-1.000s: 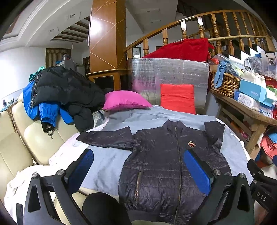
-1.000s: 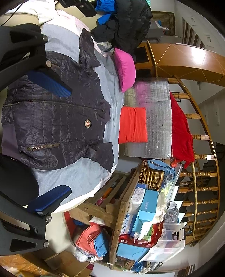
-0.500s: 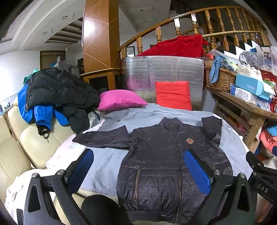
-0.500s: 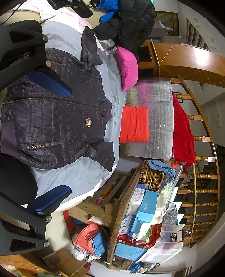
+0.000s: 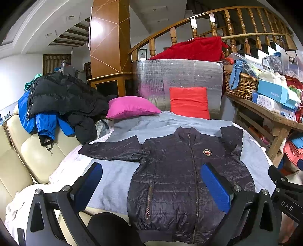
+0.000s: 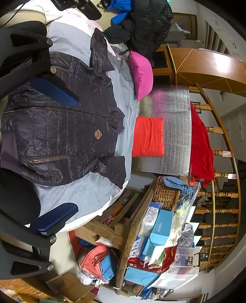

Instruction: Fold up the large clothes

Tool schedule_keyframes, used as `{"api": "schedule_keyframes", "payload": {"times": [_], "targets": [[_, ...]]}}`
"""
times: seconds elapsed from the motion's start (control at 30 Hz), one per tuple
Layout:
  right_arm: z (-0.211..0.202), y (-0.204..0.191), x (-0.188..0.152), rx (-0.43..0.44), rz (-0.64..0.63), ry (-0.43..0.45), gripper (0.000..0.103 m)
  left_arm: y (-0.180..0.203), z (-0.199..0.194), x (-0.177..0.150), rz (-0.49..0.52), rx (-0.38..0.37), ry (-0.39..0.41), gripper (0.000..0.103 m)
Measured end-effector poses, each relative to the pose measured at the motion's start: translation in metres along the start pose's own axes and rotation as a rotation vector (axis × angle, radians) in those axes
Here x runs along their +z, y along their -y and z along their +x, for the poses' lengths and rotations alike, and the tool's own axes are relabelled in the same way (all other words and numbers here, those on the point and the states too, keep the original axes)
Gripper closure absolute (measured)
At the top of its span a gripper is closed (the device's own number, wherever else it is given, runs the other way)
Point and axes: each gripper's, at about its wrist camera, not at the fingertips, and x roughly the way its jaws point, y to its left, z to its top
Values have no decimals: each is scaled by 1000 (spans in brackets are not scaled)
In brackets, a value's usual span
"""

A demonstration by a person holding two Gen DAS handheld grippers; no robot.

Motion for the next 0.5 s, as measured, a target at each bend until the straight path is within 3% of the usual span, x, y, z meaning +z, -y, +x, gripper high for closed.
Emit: {"api": "schedule_keyframes", "payload": {"times": [0.17, 0.23, 0.4, 0.5], "targets": [[23, 4, 7, 24, 5, -29, 0, 2, 29, 6, 16, -24, -38, 0], [44, 15, 14, 65, 26, -38, 0, 3, 58, 10, 29, 6, -48, 0], [136, 67, 32, 218, 161, -148, 0, 3, 154, 21, -4, 37, -154, 0], [214, 111, 37, 295, 301, -226, 0, 9, 212, 24, -20, 55, -201, 0]]}}
